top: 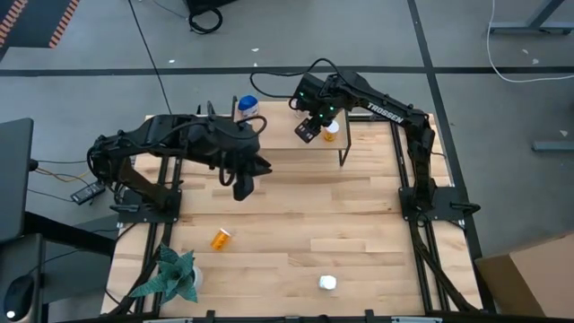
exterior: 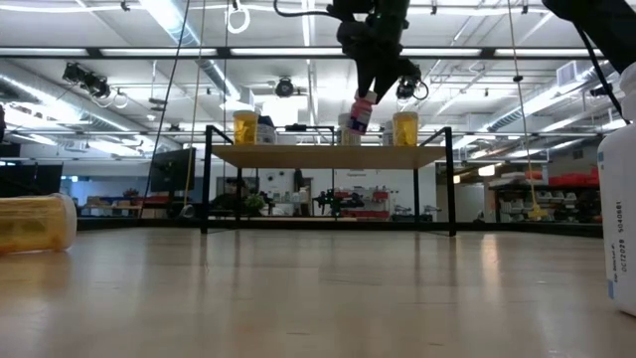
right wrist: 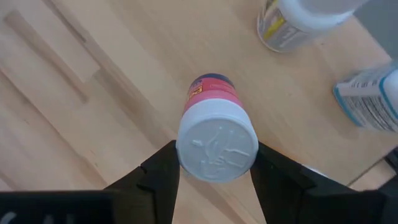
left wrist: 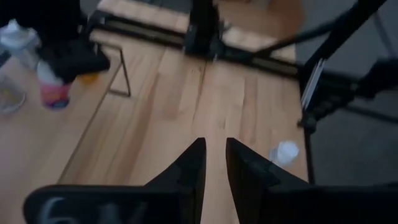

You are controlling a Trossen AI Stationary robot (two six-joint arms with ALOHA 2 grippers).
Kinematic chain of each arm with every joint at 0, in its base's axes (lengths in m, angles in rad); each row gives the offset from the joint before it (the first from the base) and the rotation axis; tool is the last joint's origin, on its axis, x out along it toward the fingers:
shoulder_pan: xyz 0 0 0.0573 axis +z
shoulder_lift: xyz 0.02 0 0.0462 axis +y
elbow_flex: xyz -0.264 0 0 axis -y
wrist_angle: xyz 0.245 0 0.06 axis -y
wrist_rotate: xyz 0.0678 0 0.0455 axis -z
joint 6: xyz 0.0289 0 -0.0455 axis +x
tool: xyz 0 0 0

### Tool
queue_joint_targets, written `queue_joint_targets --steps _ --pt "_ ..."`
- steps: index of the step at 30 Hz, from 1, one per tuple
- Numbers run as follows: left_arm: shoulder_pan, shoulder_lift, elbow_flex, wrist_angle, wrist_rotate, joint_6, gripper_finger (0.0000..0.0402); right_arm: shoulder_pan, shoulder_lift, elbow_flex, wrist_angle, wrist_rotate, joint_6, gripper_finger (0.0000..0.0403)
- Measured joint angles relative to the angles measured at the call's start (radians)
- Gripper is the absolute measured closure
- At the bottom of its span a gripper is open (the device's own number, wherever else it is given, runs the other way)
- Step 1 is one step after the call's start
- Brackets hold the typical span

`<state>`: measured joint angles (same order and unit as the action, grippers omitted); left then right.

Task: Pick and place medicine bottles onto shelf by color
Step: Put the pink pill bottle on the shelf

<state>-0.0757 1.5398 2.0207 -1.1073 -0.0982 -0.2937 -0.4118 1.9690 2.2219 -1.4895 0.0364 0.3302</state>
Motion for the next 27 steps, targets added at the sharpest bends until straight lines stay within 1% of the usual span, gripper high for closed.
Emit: queue_joint_targets --steps 4,7,10,16,23,27 --pt "0.000 0.000 0.000 0.086 0.000 -0.009 0.0324 0.001 0.000 -0.001 0.015 -0.012 0.004 0.0216" --pt "0.000 0.000 0.000 0.109 0.001 -0.016 0.0319 0.002 0.007 -0.003 0.006 -0.015 0.010 0.0215" --pt "0.000 0.000 0.000 0.109 0.001 -0.036 0.0318 0.002 0.008 -0.004 0.012 -0.015 0.009 0.0215" --pt "-0.014 0.000 0.000 0.108 0.006 -0.036 0.0323 -0.005 0.008 -0.004 -0.004 -0.014 0.009 0.0215" --pt "-0.024 0.000 0.000 0.107 0.006 -0.037 0.0317 -0.005 0.008 -0.004 -0.007 -0.014 0.009 0.0215" --pt "-0.025 0.000 0.000 0.107 0.006 -0.043 0.0321 -0.005 0.008 -0.004 -0.008 -0.023 0.009 0.0215"
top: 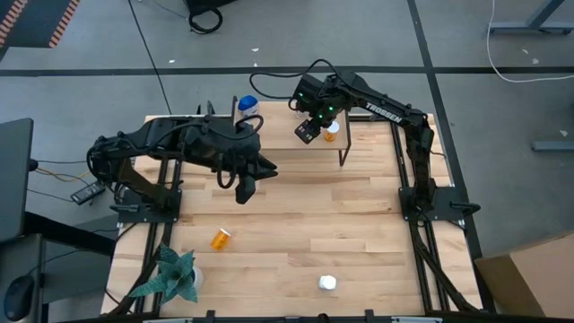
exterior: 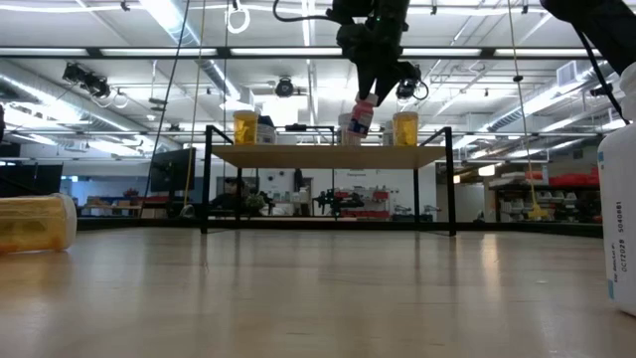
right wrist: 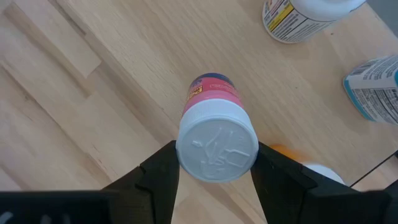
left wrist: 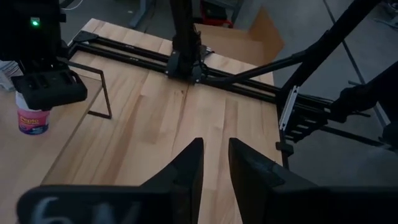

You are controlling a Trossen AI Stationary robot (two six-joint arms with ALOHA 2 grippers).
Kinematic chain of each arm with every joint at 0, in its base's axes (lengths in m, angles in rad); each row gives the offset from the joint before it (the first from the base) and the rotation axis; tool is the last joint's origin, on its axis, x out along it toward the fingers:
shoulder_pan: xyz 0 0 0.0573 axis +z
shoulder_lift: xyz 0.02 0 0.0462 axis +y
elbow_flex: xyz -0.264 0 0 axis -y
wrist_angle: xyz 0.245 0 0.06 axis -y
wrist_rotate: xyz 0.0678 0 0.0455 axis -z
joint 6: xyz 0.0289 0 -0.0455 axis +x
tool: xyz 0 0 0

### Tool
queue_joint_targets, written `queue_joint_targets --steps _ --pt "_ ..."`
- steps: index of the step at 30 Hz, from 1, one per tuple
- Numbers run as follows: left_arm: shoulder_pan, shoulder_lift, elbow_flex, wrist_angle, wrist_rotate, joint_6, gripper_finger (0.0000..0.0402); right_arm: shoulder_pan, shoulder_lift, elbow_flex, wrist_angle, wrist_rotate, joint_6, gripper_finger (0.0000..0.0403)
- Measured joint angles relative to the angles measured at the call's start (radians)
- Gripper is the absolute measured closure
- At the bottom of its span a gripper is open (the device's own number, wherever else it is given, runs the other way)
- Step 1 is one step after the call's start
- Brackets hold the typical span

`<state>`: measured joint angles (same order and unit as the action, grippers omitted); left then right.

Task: Pick and place medicine bottles onto shelf by color
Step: Put the pink pill bottle on the shelf

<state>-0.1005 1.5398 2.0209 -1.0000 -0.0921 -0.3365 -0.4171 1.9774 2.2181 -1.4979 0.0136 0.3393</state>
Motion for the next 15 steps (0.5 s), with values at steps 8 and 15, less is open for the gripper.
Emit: queue_joint_targets --steps 8,15 --pt "0.000 0.000 0.000 0.000 0.000 -0.020 0.0317 -0.001 0.000 0.000 0.001 -0.004 -0.002 0.0214" --pt "-0.006 0.000 0.000 0.000 0.000 -0.021 0.0314 -0.001 0.000 0.000 0.001 -0.006 -0.006 0.0214"
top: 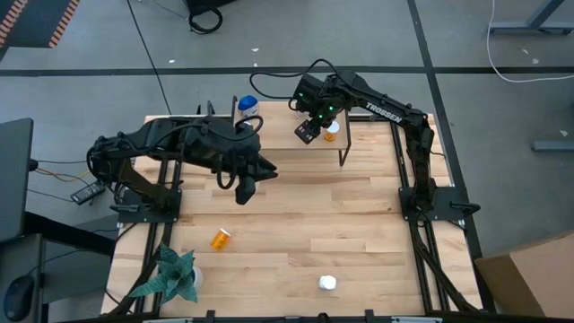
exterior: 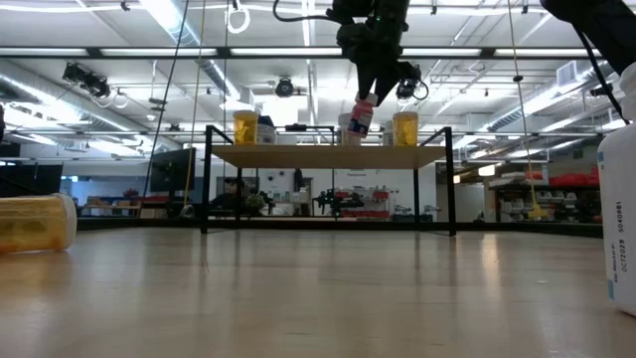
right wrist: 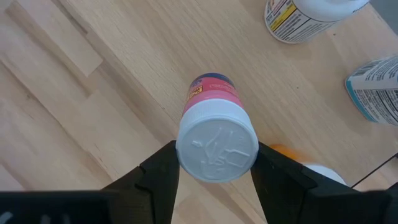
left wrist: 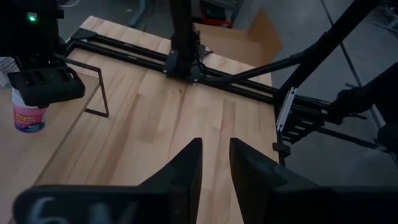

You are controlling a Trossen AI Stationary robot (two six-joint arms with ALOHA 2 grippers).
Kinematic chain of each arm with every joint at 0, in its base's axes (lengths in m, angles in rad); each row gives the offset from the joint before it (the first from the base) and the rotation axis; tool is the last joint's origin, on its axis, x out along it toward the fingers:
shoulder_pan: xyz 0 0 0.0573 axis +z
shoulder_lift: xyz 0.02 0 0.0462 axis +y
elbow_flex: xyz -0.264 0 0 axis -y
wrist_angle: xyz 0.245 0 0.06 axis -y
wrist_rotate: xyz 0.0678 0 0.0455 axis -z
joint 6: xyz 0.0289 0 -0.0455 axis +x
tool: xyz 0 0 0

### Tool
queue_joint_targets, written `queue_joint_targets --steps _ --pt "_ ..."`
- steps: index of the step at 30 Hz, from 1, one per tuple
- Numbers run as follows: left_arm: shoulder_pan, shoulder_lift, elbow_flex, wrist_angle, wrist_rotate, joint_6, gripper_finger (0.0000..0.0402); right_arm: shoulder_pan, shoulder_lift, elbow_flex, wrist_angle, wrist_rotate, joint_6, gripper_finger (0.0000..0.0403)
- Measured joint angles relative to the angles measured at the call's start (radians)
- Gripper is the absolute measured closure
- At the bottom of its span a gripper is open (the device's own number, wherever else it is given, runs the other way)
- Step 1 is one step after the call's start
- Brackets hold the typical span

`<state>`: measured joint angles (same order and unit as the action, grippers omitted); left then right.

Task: Pick and place medicine bottles onto shelf by color
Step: Put the pink pill bottle on the shelf

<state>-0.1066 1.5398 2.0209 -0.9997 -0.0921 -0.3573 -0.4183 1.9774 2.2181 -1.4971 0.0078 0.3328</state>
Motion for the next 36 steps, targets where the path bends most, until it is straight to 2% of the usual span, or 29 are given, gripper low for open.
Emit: queue_joint_targets --steps 11,24,36 --pt "0.000 0.000 0.000 0.000 0.000 0.001 0.0311 0.000 0.000 0.000 0.000 0.003 -0.001 0.0196" --pt "0.000 0.000 0.000 0.000 0.000 0.002 0.0316 0.000 0.000 0.000 0.004 0.009 -0.012 0.0194" --pt "0.001 0.000 0.000 0.000 0.000 0.002 0.0319 0.001 0.000 0.000 0.015 0.029 -0.037 0.0225"
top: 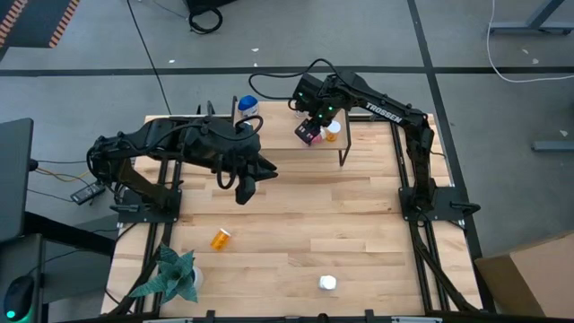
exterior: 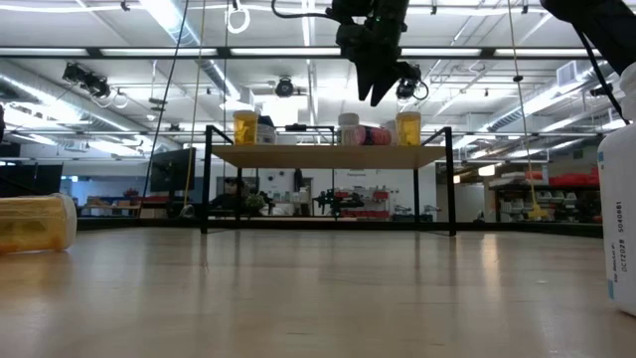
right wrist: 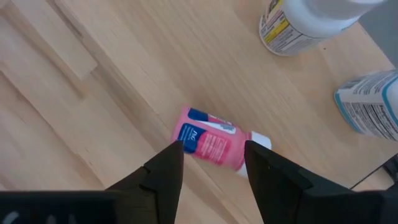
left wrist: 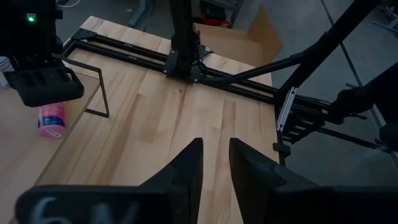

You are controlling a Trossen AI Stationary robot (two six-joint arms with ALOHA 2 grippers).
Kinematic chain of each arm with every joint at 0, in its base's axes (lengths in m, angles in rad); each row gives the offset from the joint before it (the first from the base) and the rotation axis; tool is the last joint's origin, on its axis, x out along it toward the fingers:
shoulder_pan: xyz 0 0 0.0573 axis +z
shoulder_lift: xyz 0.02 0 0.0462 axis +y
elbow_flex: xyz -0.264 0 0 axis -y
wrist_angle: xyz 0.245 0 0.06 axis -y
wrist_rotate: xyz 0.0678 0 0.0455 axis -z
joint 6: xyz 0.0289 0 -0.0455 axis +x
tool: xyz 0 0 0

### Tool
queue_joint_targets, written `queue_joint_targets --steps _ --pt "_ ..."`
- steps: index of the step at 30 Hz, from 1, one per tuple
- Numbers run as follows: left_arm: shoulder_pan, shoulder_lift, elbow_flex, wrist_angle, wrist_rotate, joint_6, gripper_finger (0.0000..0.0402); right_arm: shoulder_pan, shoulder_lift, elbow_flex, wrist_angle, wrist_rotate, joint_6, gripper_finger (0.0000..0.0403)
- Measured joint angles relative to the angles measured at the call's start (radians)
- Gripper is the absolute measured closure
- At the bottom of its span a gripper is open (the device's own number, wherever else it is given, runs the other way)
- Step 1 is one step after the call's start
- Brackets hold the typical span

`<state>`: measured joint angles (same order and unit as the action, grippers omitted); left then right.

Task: Pick and place medicine bottles onto shelf by color
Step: Put the pink pill bottle on the shelf

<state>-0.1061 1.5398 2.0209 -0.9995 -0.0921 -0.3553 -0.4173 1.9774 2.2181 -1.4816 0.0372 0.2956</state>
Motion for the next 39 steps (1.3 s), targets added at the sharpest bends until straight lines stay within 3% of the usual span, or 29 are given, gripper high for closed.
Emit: queue_joint_targets --steps 7,12,17,23,30,34,39 --pt "0.000 0.000 0.000 -0.007 -0.001 0.000 0.0309 0.010 0.000 0.000 -0.049 -0.011 0.020 0.0216" --pt "0.005 0.000 0.000 -0.071 -0.076 0.000 0.0294 0.035 -0.022 0.000 -0.086 -0.014 0.021 0.0194" --pt "0.051 0.000 0.000 -0.120 -0.110 0.015 0.0262 0.072 -0.101 0.003 -0.090 0.006 0.035 0.0176" --pt "0.169 0.017 -0.001 -0.105 -0.113 0.128 0.0210 0.156 -0.225 0.003 -0.090 0.041 0.187 0.0172" --pt "0.314 0.131 0.000 0.033 0.080 0.173 0.0167 0.345 -0.357 0.003 -0.090 0.208 0.453 0.0172" --pt "0.335 0.224 -0.001 0.072 0.133 0.235 0.0161 0.465 -0.399 0.003 -0.090 0.331 0.581 0.0173" --pt "0.351 0.330 -0.001 0.075 0.178 0.286 0.0163 0.562 -0.416 0.003 -0.090 0.401 0.682 0.0174"
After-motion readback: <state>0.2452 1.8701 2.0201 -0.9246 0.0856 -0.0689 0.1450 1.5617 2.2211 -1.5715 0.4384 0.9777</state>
